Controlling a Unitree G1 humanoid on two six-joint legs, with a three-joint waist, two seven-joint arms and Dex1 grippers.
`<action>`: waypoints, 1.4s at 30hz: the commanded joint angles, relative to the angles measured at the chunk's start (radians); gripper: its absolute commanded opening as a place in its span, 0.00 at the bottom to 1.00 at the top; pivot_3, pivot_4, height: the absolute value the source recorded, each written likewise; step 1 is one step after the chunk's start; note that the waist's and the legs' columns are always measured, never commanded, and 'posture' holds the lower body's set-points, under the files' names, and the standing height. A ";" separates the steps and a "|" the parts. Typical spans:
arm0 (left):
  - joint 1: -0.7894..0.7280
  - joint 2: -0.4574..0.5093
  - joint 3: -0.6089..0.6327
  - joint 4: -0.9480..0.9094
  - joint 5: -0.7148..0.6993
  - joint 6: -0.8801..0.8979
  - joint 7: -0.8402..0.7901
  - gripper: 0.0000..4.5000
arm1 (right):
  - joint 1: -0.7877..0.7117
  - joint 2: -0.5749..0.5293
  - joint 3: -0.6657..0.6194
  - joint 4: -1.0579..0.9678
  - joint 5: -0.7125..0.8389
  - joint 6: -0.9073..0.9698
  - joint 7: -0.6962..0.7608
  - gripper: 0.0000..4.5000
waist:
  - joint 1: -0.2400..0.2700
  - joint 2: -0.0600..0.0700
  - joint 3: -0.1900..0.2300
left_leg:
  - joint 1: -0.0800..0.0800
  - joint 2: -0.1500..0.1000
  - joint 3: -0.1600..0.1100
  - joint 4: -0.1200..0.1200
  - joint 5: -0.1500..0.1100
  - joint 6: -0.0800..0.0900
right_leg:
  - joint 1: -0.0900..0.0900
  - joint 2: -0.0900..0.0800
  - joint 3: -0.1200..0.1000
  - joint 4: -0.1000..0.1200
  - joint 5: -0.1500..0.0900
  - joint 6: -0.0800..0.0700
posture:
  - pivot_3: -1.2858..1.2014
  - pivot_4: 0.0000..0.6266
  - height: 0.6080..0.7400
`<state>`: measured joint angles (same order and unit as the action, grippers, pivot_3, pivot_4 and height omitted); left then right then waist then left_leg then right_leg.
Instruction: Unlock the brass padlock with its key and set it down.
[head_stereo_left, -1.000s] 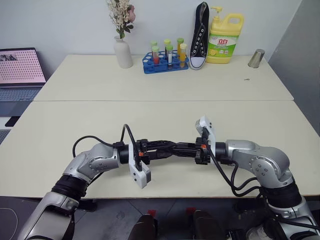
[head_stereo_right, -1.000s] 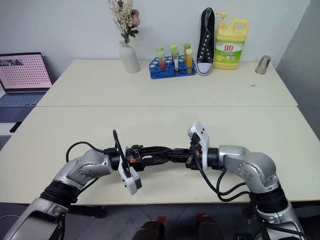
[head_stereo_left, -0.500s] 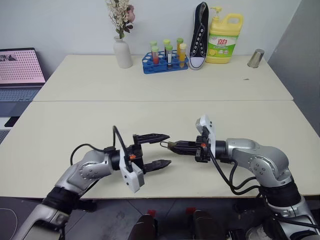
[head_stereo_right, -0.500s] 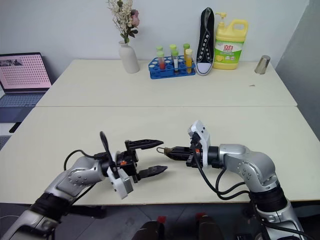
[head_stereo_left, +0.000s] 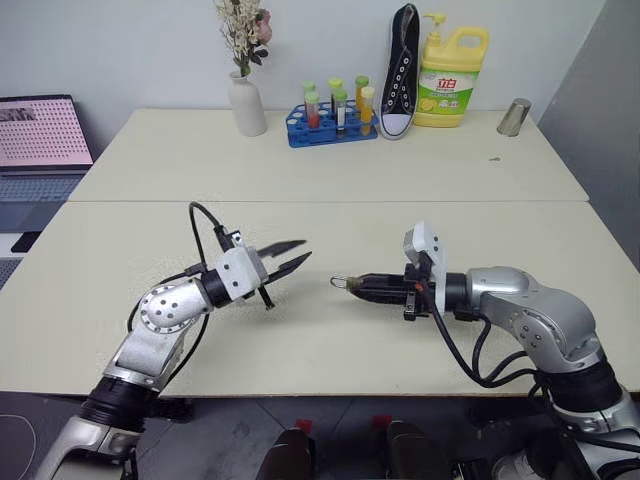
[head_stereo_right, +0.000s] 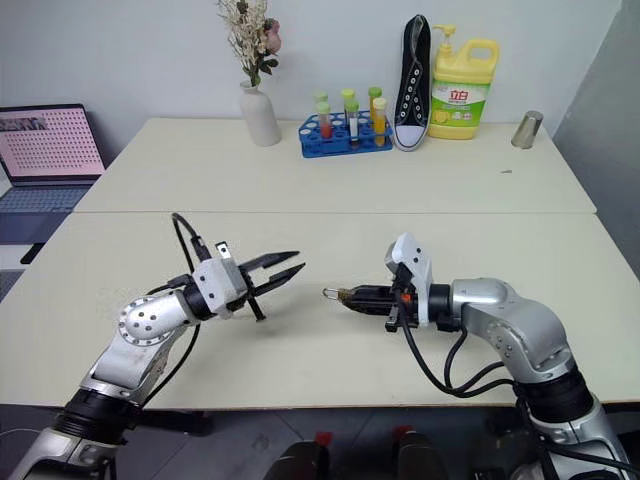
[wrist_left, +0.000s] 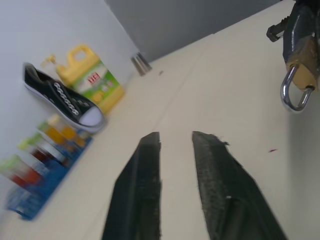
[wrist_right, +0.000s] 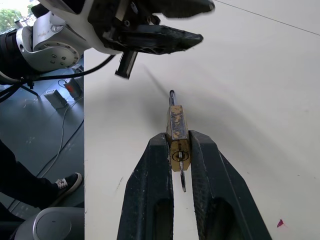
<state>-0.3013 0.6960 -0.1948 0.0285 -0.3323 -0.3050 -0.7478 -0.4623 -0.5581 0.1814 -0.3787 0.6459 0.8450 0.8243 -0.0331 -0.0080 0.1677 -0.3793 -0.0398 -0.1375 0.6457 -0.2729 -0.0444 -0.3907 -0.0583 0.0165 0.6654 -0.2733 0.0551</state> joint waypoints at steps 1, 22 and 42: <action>0.006 -0.029 -0.010 -0.074 -0.126 0.237 -0.077 0.01 | -0.019 0.004 -0.001 -0.069 0.009 -0.022 0.013 0.03 | -0.001 0.000 0.000 | 0.000 0.000 0.000 0.000 0.000 0.000 | 0.000 0.000 0.000 0.000 0.000 0.000 | 0.52 0.24 1.00; 0.059 -0.075 0.079 -0.304 -0.224 0.612 -0.195 0.00 | -0.010 0.000 0.028 -0.045 -0.043 -0.054 0.026 0.03 | 0.000 0.000 0.000 | 0.000 0.000 0.000 0.000 0.000 0.000 | 0.000 0.000 0.000 -0.001 0.000 0.000 | 0.52 0.24 1.00; 0.081 -0.022 0.158 -0.422 -0.359 0.839 -0.249 0.00 | -0.003 0.004 0.039 -0.020 -0.085 -0.079 0.047 0.03 | 0.001 0.000 0.000 | 0.000 0.001 0.000 0.000 0.000 0.000 | 0.000 0.000 0.001 -0.001 0.000 0.000 | 0.52 0.24 1.00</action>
<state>-0.2172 0.6735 -0.0715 -0.3524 -0.6594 0.5196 -0.9989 -0.4582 -0.5540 0.2231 -0.3856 0.5619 0.7903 0.8588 -0.0318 -0.0083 0.1680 -0.3793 -0.0393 -0.1374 0.6455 -0.2729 -0.0446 -0.3904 -0.0581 0.0170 0.6643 -0.2734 0.0549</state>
